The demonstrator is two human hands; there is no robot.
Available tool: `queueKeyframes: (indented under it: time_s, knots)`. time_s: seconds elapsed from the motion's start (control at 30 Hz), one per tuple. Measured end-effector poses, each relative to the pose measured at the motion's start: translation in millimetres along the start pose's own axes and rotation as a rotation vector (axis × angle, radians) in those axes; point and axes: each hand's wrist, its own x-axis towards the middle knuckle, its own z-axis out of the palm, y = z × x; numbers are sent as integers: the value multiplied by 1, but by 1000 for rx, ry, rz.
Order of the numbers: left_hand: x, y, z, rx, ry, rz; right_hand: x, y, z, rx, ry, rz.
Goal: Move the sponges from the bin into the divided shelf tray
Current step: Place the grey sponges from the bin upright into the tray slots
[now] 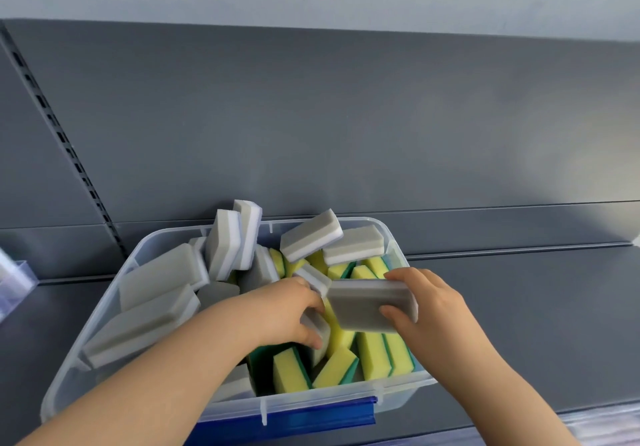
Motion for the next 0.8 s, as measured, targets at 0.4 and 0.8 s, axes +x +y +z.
queueKeyframes:
  time_s: [0.4, 0.8]
  knots:
    - [-32, -2, -19, 26, 196, 36, 6, -3, 6, 31, 2, -39]
    - [-54, -33, -12, -22, 294, -88, 7, -8, 16, -42, -40, -40]
